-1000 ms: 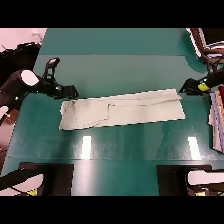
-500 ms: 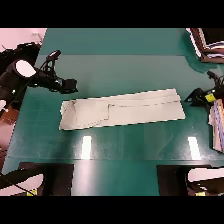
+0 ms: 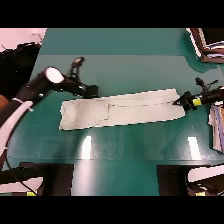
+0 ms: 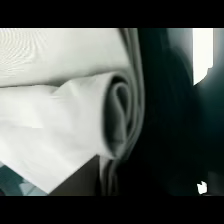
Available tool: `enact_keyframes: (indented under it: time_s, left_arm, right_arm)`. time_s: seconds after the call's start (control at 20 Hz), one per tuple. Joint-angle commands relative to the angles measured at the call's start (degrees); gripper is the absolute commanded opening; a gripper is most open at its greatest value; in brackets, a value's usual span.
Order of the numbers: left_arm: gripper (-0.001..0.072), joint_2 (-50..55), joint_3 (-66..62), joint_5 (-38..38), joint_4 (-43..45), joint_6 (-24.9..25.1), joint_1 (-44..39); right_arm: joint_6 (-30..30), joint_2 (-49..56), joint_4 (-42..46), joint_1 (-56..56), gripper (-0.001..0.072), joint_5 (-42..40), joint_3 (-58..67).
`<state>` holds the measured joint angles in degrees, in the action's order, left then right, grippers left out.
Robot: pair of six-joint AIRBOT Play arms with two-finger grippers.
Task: Fold the shirts.
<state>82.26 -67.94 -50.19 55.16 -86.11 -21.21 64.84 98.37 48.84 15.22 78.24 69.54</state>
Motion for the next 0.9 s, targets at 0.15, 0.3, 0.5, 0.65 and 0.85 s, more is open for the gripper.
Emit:
enact_keyframes:
  time_s: [0.15,0.3,0.5,0.65,0.85]
  left_arm:
    - [0.0028,11.19,-4.35,6.6,-1.99,-1.51,-10.19]
    - [0.0028,15.5,-8.09,7.41,-4.66,-1.51,-11.74]
    - [0.0029,19.12,-10.88,8.46,-6.82,-1.49,-12.66]
    - [0.0028,20.44,-11.28,10.32,-8.52,-1.31,-13.73]
    - [0.0029,20.39,-11.3,11.41,-10.19,-1.31,-13.79]
  right_arm:
    - [-1.92,-1.68,-4.83,-5.09,0.002,9.05,11.85]
    - [-0.31,-8.09,-9.11,-8.52,0.0019,8.7,17.49]
    - [2.54,-14.32,-10.29,-15.91,0.002,7.5,23.61]
    - [4.24,-15.82,-10.34,-22.03,0.002,6.05,26.88]
    - [4.37,-15.8,-10.36,-29.49,0.002,4.46,29.62]
